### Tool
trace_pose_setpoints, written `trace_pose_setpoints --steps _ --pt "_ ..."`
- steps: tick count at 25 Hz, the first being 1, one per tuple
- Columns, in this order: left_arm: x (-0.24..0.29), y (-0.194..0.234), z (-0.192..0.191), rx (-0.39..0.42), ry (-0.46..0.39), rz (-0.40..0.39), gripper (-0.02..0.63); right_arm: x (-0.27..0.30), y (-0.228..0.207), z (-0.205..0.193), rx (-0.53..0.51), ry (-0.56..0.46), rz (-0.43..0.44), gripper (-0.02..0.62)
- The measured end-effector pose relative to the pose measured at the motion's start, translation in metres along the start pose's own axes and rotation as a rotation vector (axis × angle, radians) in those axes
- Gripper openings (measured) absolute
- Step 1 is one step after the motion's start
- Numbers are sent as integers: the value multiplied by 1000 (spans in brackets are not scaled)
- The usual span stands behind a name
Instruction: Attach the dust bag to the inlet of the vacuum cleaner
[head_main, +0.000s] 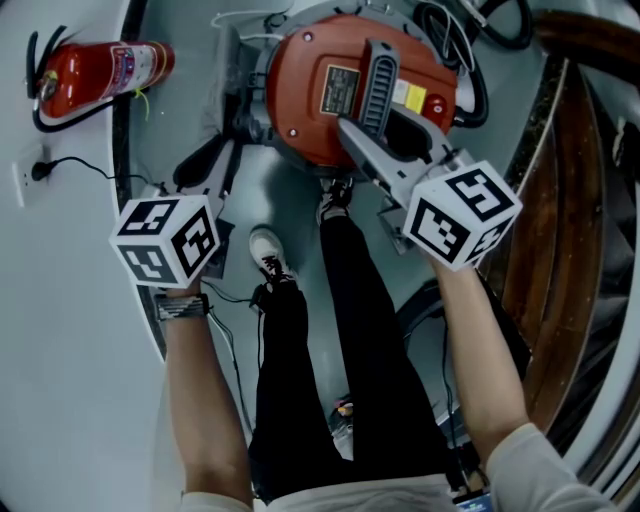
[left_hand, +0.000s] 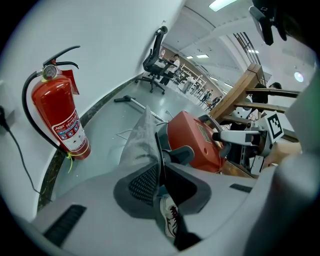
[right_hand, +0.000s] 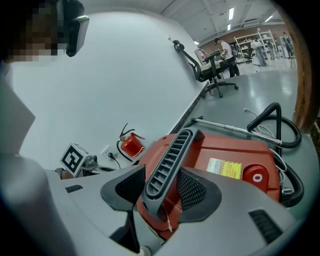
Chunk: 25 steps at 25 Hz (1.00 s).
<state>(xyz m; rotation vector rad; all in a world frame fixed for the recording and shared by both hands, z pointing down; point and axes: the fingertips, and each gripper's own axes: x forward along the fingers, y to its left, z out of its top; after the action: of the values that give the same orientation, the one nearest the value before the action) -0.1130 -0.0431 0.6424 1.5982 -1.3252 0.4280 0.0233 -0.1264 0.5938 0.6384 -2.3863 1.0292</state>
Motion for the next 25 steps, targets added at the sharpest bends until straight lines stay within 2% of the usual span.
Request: trace_pose_setpoints --steps 25 --pt "4 -8 -1 22 22 -48 48 0 1 -1 -9 -1 -5 204"
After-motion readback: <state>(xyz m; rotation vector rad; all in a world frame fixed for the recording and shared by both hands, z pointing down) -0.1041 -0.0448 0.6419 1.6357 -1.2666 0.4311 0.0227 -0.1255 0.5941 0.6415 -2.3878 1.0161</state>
